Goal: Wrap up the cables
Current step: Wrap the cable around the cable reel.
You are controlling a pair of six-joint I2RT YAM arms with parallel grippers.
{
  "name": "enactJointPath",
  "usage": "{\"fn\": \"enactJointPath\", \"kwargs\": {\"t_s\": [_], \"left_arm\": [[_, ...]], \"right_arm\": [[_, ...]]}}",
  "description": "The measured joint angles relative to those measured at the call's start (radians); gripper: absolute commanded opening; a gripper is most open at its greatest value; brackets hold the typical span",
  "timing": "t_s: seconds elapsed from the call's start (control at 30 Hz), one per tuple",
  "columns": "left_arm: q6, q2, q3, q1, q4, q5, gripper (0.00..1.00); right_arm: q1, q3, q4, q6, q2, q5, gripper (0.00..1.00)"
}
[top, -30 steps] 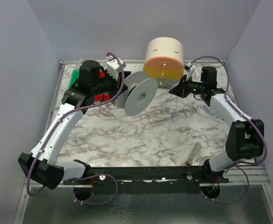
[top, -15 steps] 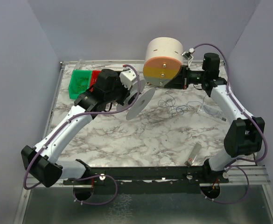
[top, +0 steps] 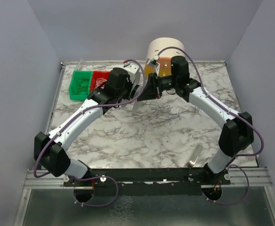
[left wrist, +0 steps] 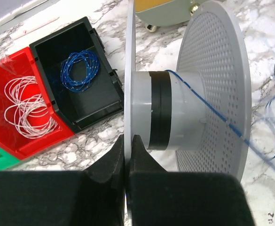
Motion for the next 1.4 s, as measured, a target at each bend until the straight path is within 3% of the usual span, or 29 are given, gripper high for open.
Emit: {"fn": "enactJointPath", "kwargs": {"t_s": [0.2,0.43,0.93,1.13,1.27,1.4], "left_arm": [[-0.056,0.049,0.08,0.043,-0.032,0.005,0.0],[-0.135,0.063,0.173,0.102,-0.093,0.095,0.0],[-0.422,0.066,0.177,0.365,-0.027,0.473,0.0],[-0.46,0.035,0.172,0.454,0.013,0.581,0.0],[-0.465,0.004,0.164,0.487,0.043,0.668,0.0],[-0.462,-0.019,0.151,0.491,0.055,0.755,0.0]], "right_arm": [[0.098,0.015,-0.134,-0.183,0.072,0.07,0.0],[0.127,-0.065,-0.137,-0.305,0.089,0.13,0.0],[0.132,-0.251,-0.068,-0.407,0.066,0.212,0.0],[0.05,-0.318,-0.009,-0.38,0.026,0.229,0.0],[-0.034,-0.409,0.07,-0.32,-0.042,0.403,0.0],[-0.05,-0.439,0.097,-0.291,-0.116,0.703,0.0]]}}
